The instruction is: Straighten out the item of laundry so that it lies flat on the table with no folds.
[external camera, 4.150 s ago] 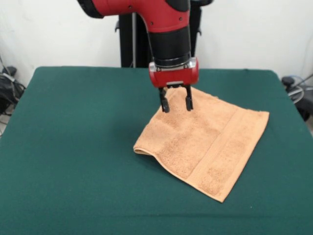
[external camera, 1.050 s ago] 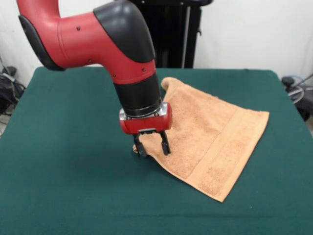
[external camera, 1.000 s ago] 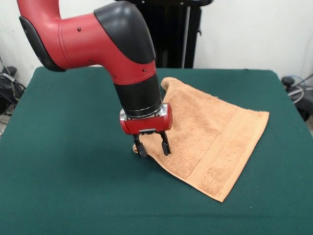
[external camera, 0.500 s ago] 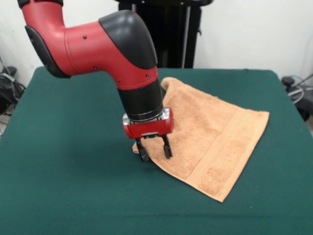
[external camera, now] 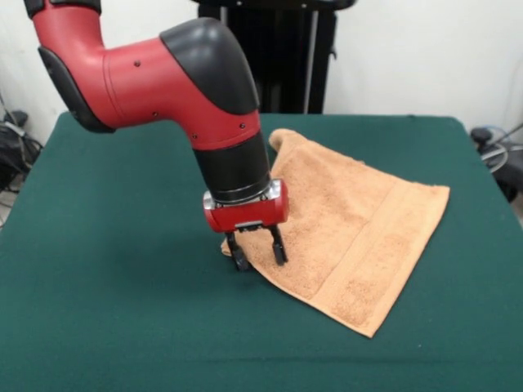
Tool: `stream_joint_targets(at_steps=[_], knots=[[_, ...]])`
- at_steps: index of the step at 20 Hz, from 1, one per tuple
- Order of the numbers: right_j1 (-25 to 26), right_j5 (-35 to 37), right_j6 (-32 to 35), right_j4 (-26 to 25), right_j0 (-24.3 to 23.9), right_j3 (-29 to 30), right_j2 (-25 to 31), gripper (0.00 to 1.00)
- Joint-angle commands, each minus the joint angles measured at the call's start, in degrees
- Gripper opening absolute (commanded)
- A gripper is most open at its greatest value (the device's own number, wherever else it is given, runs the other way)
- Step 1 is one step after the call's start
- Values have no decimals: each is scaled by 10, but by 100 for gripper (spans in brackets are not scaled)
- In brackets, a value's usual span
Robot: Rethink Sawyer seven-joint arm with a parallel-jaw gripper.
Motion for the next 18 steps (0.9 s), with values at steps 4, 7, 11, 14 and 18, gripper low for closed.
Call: stream_joint_targets(at_steps=[4,7,11,14,18], knots=[[56,-52,-71,-72,-7,-43,27,100],[80,-40,-93,-70,-22,-56,46,100],[119,-26,-123,-65,-45,-72,71,100],[146,-13,-147,-65,-64,-80,91,100],[200,16,-198,-61,-101,-97,130,100]])
